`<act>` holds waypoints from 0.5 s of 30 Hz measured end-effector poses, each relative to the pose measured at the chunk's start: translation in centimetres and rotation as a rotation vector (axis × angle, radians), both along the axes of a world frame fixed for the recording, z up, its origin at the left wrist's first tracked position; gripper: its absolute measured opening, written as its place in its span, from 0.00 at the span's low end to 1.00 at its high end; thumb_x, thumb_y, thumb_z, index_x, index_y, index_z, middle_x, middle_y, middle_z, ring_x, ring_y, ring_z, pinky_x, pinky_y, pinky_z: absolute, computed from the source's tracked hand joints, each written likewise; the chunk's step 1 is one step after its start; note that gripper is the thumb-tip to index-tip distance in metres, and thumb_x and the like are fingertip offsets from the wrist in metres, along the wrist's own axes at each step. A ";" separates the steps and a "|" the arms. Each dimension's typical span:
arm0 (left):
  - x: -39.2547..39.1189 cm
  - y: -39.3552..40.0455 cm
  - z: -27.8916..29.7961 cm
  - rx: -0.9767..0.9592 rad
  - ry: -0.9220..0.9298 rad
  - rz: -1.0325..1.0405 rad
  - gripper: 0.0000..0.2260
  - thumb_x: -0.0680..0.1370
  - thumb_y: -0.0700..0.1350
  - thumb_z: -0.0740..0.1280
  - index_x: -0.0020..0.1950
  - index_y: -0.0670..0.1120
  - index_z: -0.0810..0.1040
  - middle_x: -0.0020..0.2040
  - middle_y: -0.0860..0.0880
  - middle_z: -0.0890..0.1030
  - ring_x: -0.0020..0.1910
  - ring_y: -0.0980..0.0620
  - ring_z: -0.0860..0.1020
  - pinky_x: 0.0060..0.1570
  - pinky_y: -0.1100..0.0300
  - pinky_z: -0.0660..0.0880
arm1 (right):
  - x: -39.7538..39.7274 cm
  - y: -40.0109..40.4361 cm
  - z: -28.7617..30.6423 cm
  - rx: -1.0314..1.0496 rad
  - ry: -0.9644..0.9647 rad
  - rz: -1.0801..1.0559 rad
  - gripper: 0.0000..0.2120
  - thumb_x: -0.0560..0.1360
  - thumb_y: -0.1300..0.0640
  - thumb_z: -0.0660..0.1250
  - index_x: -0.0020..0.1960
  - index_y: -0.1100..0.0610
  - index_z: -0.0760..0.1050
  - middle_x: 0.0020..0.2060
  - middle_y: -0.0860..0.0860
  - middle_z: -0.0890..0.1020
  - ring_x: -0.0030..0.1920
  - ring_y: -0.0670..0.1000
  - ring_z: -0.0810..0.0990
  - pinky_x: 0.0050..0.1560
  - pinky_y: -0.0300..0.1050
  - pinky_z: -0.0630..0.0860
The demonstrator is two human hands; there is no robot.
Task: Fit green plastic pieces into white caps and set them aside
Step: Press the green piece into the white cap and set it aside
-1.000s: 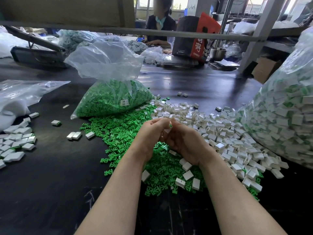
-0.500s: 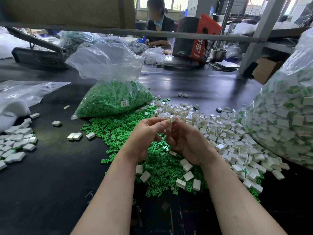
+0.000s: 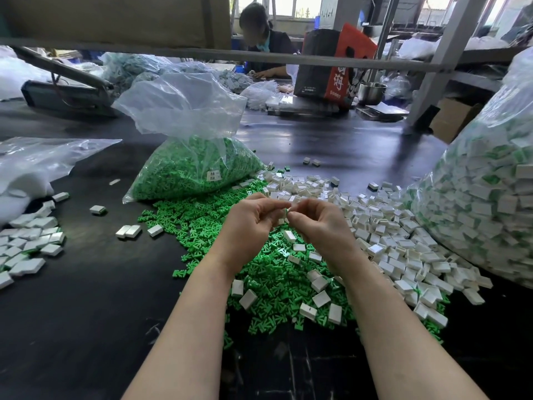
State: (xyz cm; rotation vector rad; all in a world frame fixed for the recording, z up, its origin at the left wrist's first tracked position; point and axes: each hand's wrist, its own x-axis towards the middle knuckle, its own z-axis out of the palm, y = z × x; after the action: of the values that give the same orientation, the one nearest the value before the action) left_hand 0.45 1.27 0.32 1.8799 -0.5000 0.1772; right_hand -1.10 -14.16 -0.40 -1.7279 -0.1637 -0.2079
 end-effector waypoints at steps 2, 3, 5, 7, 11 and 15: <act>0.0 0.0 -0.1 0.040 -0.010 0.003 0.10 0.79 0.36 0.67 0.58 0.43 0.83 0.45 0.50 0.77 0.38 0.59 0.76 0.39 0.64 0.74 | 0.1 0.1 -0.1 -0.101 -0.010 -0.026 0.02 0.76 0.66 0.68 0.44 0.64 0.77 0.33 0.53 0.76 0.33 0.48 0.72 0.36 0.44 0.71; 0.0 0.0 -0.2 0.051 -0.007 0.001 0.10 0.79 0.36 0.67 0.58 0.43 0.83 0.46 0.49 0.78 0.39 0.55 0.77 0.40 0.59 0.75 | 0.1 0.1 -0.1 -0.146 -0.013 -0.034 0.02 0.75 0.66 0.68 0.44 0.64 0.77 0.33 0.53 0.76 0.34 0.50 0.72 0.37 0.46 0.71; -0.1 0.1 -0.2 0.074 -0.006 -0.003 0.10 0.79 0.37 0.67 0.59 0.43 0.82 0.47 0.47 0.78 0.42 0.48 0.78 0.44 0.56 0.76 | 0.1 0.2 -0.1 -0.206 -0.020 -0.045 0.03 0.74 0.66 0.68 0.42 0.63 0.77 0.32 0.53 0.76 0.33 0.50 0.72 0.36 0.47 0.71; 0.0 0.2 -0.2 0.095 -0.010 -0.008 0.10 0.79 0.37 0.67 0.59 0.42 0.82 0.46 0.47 0.78 0.43 0.51 0.78 0.43 0.59 0.76 | 0.0 0.2 0.0 -0.234 -0.019 -0.047 0.05 0.74 0.65 0.68 0.40 0.60 0.77 0.31 0.51 0.76 0.31 0.48 0.71 0.34 0.42 0.70; -0.2 0.2 -0.1 0.070 0.029 -0.033 0.10 0.78 0.36 0.67 0.59 0.42 0.82 0.43 0.52 0.77 0.41 0.61 0.77 0.43 0.69 0.74 | -0.2 0.4 0.0 -0.274 0.017 -0.039 0.10 0.74 0.63 0.68 0.35 0.55 0.73 0.26 0.45 0.72 0.24 0.41 0.66 0.28 0.34 0.65; -0.3 0.3 0.0 0.058 0.042 -0.039 0.10 0.78 0.35 0.67 0.58 0.41 0.83 0.47 0.52 0.80 0.48 0.51 0.81 0.53 0.62 0.79 | -0.3 0.7 0.0 -0.341 0.066 -0.029 0.07 0.75 0.60 0.66 0.38 0.57 0.73 0.29 0.48 0.73 0.29 0.46 0.68 0.34 0.43 0.67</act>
State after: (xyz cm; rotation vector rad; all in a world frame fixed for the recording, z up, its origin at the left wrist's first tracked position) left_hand 0.11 1.61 0.34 1.9253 -0.5173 0.0978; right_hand -1.38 -13.50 -0.43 -2.0749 -0.1305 -0.1492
